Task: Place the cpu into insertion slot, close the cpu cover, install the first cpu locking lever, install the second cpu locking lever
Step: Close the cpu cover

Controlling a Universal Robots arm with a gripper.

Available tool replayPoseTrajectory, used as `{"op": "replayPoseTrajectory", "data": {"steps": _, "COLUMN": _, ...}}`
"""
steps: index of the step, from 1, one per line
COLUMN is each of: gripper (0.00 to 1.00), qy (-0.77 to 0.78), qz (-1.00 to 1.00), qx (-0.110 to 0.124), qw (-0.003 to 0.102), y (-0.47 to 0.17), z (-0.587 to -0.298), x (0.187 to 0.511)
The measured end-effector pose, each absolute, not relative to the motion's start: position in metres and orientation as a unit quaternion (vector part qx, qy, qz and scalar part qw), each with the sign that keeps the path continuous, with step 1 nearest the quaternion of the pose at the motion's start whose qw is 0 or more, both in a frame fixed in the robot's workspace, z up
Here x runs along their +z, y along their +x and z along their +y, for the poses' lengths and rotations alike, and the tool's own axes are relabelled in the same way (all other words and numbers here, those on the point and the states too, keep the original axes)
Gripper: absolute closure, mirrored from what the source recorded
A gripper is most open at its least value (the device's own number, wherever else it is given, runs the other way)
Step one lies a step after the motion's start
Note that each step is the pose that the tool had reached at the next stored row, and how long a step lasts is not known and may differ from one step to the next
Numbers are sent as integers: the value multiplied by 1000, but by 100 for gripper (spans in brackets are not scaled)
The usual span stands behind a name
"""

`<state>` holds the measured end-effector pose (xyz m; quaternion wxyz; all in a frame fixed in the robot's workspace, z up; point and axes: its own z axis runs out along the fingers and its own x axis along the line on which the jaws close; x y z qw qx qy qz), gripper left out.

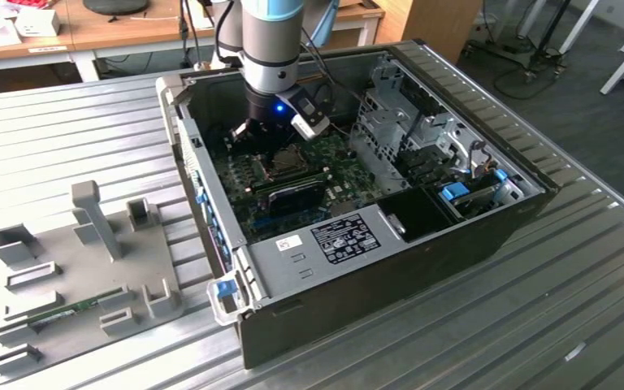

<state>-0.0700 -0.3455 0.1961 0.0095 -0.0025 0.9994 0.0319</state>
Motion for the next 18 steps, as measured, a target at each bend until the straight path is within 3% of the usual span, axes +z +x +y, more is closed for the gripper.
{"op": "replayPoseTrajectory", "data": {"steps": 18, "gripper": 90, "qy": -2, "qz": 999, "qx": 33, "qw": 10, "y": -70, "z": -345, "x": 218}}
